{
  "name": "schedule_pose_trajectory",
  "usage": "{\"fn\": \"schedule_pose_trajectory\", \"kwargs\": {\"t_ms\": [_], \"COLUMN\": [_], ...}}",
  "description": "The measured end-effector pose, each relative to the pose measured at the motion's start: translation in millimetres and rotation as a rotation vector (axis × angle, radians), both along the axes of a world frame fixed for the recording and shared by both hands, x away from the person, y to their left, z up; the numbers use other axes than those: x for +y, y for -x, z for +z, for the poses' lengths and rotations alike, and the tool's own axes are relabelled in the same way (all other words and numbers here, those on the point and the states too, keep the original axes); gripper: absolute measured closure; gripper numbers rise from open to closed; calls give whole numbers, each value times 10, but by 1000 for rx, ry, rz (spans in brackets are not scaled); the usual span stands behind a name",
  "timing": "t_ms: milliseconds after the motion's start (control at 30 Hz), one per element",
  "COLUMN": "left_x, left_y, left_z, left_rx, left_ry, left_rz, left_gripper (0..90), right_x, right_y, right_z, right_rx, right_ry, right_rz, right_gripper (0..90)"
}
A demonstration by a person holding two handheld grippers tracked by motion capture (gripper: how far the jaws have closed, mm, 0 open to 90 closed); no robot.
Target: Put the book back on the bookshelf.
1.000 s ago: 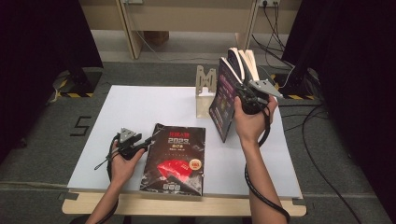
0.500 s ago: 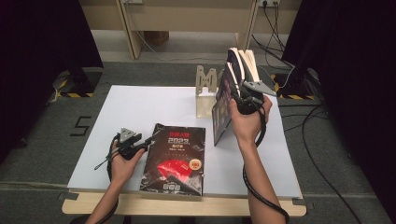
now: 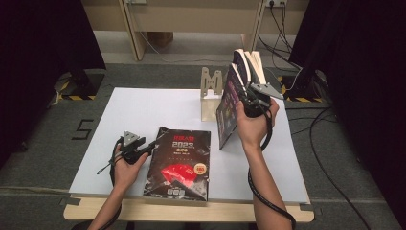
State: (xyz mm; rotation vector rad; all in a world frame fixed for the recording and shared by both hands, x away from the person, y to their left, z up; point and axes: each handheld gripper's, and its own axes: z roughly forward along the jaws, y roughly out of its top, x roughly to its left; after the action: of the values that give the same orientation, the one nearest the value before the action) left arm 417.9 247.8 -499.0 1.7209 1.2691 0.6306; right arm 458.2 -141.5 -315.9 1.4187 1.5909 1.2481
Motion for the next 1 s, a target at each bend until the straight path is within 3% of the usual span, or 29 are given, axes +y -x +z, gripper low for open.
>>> {"fn": "schedule_pose_trajectory", "kwargs": {"t_ms": [267,667,1000], "left_x": [2,4,3], "left_y": [0,1,1], "left_z": [0,1,0], "left_rx": [0,1,0], "left_ry": [1,2,2], "left_rz": [0,-4,-3], "left_gripper": [497,498,497], "right_x": [35,77,91], "right_y": [-2,1,-71], "right_z": [5,91,141], "right_rx": [-25,-93,-95], "right_ry": [-12,12,14], "right_rz": [1,-14,-29], "right_gripper": [846,847,847]}}
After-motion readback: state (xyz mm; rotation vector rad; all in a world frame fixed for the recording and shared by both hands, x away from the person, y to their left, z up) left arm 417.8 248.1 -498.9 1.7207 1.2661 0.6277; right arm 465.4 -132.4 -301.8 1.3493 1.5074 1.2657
